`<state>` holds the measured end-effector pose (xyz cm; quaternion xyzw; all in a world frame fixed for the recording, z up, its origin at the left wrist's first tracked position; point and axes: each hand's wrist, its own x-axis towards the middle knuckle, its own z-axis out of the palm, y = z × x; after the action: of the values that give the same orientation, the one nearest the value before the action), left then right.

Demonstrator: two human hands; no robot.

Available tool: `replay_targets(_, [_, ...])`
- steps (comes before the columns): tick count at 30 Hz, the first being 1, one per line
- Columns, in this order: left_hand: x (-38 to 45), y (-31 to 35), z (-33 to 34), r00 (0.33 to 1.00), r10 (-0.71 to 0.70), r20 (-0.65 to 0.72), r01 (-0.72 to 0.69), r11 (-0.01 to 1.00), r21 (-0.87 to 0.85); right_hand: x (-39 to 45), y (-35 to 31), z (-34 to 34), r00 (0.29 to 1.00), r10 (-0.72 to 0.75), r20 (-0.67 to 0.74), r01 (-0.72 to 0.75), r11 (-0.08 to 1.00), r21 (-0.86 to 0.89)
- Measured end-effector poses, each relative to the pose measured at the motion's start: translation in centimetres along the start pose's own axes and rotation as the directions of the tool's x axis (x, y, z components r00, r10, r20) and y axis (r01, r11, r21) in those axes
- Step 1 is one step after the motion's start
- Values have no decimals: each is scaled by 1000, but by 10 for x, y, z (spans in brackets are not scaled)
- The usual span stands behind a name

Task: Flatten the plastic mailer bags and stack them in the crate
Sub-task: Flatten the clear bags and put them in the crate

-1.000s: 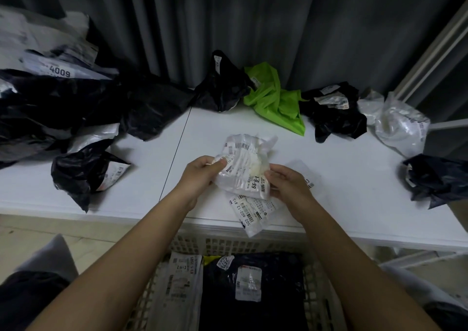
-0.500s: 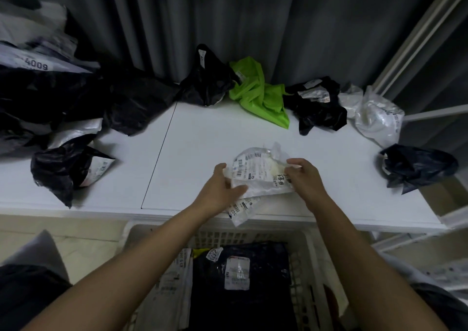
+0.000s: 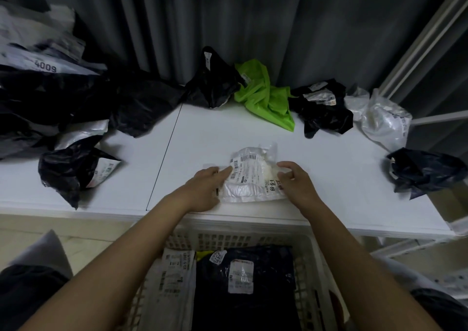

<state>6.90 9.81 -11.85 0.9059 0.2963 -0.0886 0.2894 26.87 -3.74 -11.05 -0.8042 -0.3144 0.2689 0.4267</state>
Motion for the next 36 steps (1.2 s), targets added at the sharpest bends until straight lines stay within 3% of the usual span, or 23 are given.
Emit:
replay_targets(7, [5, 42, 4, 954, 53, -294, -66, 997, -36, 1, 2, 6, 992, -28, -122, 1, 975, -222])
replay_targets(10, [22, 60, 7, 948, 45, -317, -40, 999, 23, -1, -6, 11, 929, -276, -246, 142, 880, -453])
replay_targets(13, [41, 71, 10, 941, 37, -337, -1, 995, 104, 7, -9, 21, 865, -501, -23, 398, 714, -576])
replay_targets(14, [45, 74, 12, 943, 39, -331, 1, 993, 120, 10, -10, 24, 871, -486, 78, 435, 686, -583])
replay_targets(16, [52, 75, 14, 952, 38, -305, 7, 989, 145, 16, -13, 26, 912, -354, 207, 408, 733, -544])
replay_targets(19, [57, 72, 15, 962, 16, -273, 33, 984, 174, 25, -13, 24, 921, -254, 295, 376, 782, -498])
replay_targets(21, [57, 68, 17, 962, 22, -271, 36, 978, 206, 26, -8, 25, 907, -254, 335, 405, 741, -535])
replay_targets(25, [57, 64, 28, 959, 27, -281, 51, 963, 264, 20, 7, 29, 890, -304, 339, 453, 667, -591])
replay_targets(36, [58, 56, 48, 941, 20, -337, 105, 931, 349, 16, 25, 41, 901, -300, 315, 435, 624, -650])
